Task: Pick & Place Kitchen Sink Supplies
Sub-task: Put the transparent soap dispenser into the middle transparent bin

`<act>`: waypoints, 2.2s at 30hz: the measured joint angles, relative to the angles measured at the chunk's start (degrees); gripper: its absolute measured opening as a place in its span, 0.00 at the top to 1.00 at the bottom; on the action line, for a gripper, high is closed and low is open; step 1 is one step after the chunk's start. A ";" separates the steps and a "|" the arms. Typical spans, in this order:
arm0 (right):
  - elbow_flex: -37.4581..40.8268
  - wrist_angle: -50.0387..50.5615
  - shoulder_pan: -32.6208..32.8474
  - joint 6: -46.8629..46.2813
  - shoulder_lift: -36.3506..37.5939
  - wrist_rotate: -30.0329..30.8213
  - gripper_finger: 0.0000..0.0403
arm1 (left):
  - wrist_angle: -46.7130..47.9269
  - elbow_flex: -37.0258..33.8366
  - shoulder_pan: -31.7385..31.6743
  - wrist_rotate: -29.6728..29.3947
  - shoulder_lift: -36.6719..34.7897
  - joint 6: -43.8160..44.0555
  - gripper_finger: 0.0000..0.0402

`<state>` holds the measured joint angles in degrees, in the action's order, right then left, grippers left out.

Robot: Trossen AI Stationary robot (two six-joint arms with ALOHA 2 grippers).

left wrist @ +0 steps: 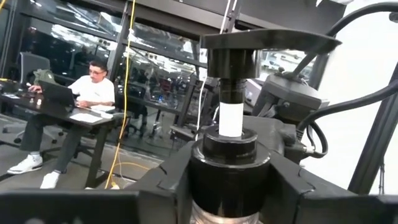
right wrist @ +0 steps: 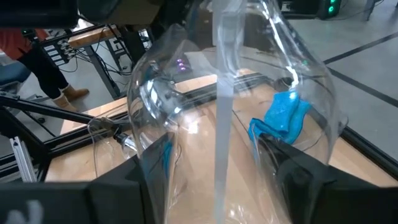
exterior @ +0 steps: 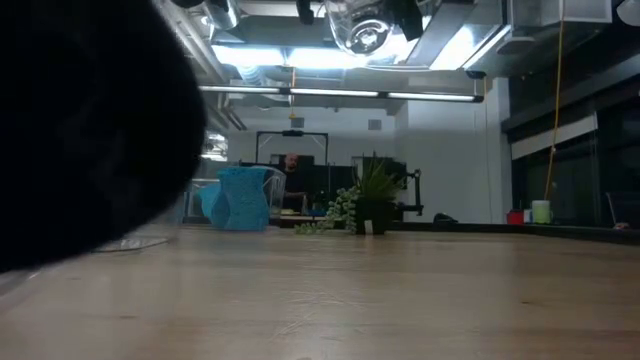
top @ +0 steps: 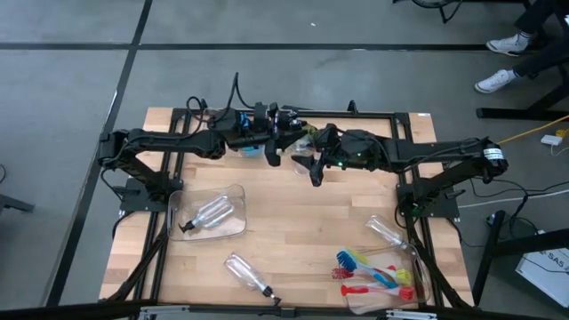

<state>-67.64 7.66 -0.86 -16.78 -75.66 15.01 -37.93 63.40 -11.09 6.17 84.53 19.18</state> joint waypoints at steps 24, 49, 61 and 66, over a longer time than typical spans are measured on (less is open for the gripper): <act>0.04 -0.13 -0.13 0.51 0.04 0.61 0.46 | 11.05 -0.02 -3.64 3.49 -5.86 -1.42 0.41; 0.04 1.35 -0.13 1.08 0.04 -1.23 0.46 | 13.47 0.00 -4.76 7.20 -5.92 4.22 0.66; 0.04 2.25 -0.07 -0.87 0.04 -3.32 0.46 | 14.24 0.00 -5.18 12.52 -5.85 3.86 0.67; 0.04 -1.48 -0.04 -3.78 0.04 -11.53 0.46 | 11.36 0.00 -5.31 19.87 -5.95 2.80 0.67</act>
<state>-67.59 6.18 -0.91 -20.55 -75.61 3.48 -26.56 63.40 -16.40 26.03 78.59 21.97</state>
